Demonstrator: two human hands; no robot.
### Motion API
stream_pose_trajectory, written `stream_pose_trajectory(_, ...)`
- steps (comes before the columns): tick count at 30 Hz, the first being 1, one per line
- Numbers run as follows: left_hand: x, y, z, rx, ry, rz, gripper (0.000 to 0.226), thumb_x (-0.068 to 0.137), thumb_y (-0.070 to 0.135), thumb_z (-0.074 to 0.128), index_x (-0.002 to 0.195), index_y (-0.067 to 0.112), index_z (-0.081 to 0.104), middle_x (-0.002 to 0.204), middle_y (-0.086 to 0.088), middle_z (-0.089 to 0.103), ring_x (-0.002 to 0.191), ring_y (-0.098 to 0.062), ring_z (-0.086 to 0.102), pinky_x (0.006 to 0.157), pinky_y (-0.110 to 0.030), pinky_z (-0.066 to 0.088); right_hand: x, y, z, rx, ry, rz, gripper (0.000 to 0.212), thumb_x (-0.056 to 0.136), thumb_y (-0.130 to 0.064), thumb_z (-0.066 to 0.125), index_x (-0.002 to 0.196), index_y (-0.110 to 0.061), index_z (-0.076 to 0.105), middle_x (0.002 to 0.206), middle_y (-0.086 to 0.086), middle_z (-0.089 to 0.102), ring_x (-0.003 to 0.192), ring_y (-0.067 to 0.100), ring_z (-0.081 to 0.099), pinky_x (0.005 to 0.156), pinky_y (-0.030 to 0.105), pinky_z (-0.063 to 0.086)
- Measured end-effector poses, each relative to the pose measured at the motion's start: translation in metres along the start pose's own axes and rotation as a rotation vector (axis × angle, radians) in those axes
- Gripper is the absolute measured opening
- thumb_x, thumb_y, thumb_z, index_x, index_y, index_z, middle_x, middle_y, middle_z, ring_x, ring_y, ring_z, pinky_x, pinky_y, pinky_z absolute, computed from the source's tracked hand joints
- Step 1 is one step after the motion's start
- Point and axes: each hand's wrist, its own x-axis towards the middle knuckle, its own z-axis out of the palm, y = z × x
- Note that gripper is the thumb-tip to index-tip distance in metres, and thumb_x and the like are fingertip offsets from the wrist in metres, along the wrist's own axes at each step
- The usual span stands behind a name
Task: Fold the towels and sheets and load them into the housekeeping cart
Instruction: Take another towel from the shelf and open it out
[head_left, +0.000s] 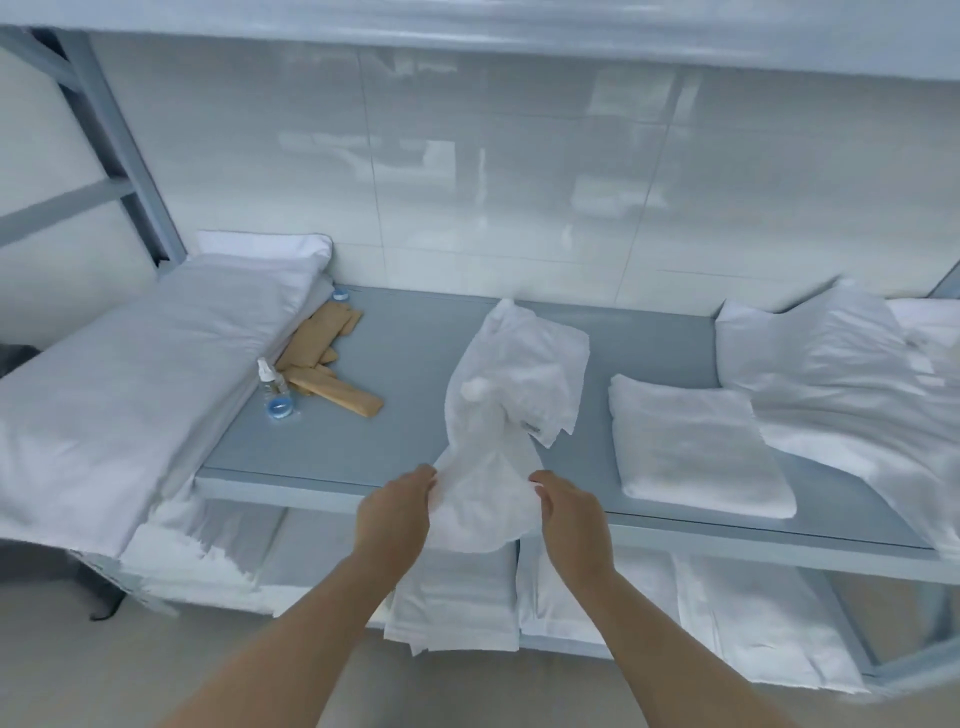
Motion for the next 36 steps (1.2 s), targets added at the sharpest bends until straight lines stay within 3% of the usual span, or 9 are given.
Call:
stream_pose_trajectory(8, -0.042, 0.021, -0.067, -0.112, 0.087, 0.092, 0.049, 0.094, 0.009, 0.038, 0.138, 0.031, 0.043, 0.088, -0.008, 0.062, 0.082, -0.030, 0.060, 0.070, -0.038, 0.046, -0.043, -0.033, -0.042, 0.065, 0.140, -0.021, 0.022, 0.097, -0.007, 0.050, 0.108, -0.012, 0.069, 0.094, 0.007, 0.069, 0.087, 0.023, 0.063, 0.077, 0.030, 0.050)
stream_pose_trajectory(13, -0.062, 0.021, -0.102, -0.305, 0.073, 0.205, 0.032, 0.092, -0.001, 0.040, 0.105, 0.016, 0.065, 0.088, 0.001, 0.061, 0.077, -0.022, 0.055, 0.065, -0.028, 0.040, -0.068, -0.059, -0.068, 0.380, 0.143, 0.008, 0.032, 0.092, 0.008, 0.048, 0.087, -0.014, 0.071, 0.090, -0.012, 0.069, 0.080, 0.003, 0.062, 0.076, 0.010, 0.043)
stream_pose_trajectory(16, -0.079, 0.014, -0.125, -0.373, 0.025, 0.246, 0.040, 0.085, -0.003, 0.044, 0.110, 0.020, 0.065, 0.077, 0.010, 0.057, 0.062, -0.008, 0.049, 0.054, -0.013, 0.034, -0.083, -0.082, -0.084, 0.597, 0.055, 0.197, 0.042, 0.089, 0.009, 0.043, 0.081, -0.022, 0.071, 0.092, -0.016, 0.069, 0.086, 0.002, 0.061, 0.076, 0.015, 0.045)
stream_pose_trajectory(19, -0.098, -0.002, -0.148, -0.384, 0.009, 0.298, 0.056, 0.078, -0.008, 0.045, 0.119, 0.025, 0.063, 0.096, 0.011, 0.062, 0.076, -0.008, 0.054, 0.063, -0.006, 0.038, -0.103, -0.107, -0.100, 0.791, -0.022, 0.260, 0.052, 0.083, 0.012, 0.038, 0.097, -0.026, 0.071, 0.106, -0.011, 0.067, 0.092, 0.002, 0.061, 0.075, 0.013, 0.047)
stream_pose_trajectory(21, -0.105, -0.012, -0.164, -0.390, 0.050, 0.321, 0.050, 0.084, -0.005, 0.050, 0.121, 0.025, 0.063, 0.103, 0.006, 0.065, 0.085, -0.014, 0.058, 0.074, -0.017, 0.045, -0.115, -0.123, -0.110, 0.800, -0.021, 0.204, 0.056, 0.084, 0.013, 0.038, 0.104, -0.029, 0.068, 0.099, -0.008, 0.067, 0.079, 0.000, 0.061, 0.070, 0.009, 0.047)
stream_pose_trajectory(25, -0.120, -0.024, -0.203, -0.513, 0.180, 0.291, 0.014, 0.091, 0.013, 0.061, 0.101, 0.022, 0.065, 0.086, 0.003, 0.069, 0.077, -0.019, 0.063, 0.073, -0.034, 0.050, -0.132, -0.158, -0.130, 0.692, 0.128, 0.111, 0.035, 0.086, 0.004, 0.059, 0.100, -0.027, 0.071, 0.098, -0.011, 0.071, 0.085, 0.001, 0.065, 0.078, 0.012, 0.049)
stream_pose_trajectory(27, -0.125, -0.025, -0.224, -0.567, 0.265, 0.265, 0.007, 0.092, 0.010, 0.060, 0.091, 0.015, 0.065, 0.078, 0.000, 0.069, 0.073, -0.024, 0.064, 0.070, -0.035, 0.050, -0.136, -0.172, -0.142, 0.692, 0.228, 0.091, 0.029, 0.084, 0.002, 0.061, 0.087, -0.023, 0.074, 0.087, -0.008, 0.073, 0.077, 0.000, 0.065, 0.070, 0.010, 0.048)
stream_pose_trajectory(33, -0.122, -0.032, -0.298, -0.696, 0.477, 0.150, 0.023, 0.090, 0.020, 0.064, 0.073, 0.005, 0.065, 0.075, -0.006, 0.057, 0.058, 0.001, 0.053, 0.053, -0.009, 0.037, -0.124, -0.173, -0.209, 0.814, 0.407, 0.164, 0.016, 0.092, -0.011, 0.057, 0.079, -0.017, 0.063, 0.079, 0.002, 0.057, 0.078, 0.018, 0.051, 0.074, 0.028, 0.044)
stream_pose_trajectory(36, -0.117, -0.042, -0.319, -0.929, 0.378, 0.052, 0.026, 0.091, 0.025, 0.063, 0.072, 0.008, 0.059, 0.058, 0.001, 0.050, 0.045, -0.004, 0.044, 0.048, -0.022, 0.036, -0.111, -0.156, -0.242, 0.983, 0.423, 0.242, 0.009, 0.095, -0.012, 0.054, 0.093, -0.007, 0.061, 0.096, 0.010, 0.060, 0.092, 0.023, 0.058, 0.083, 0.037, 0.053)
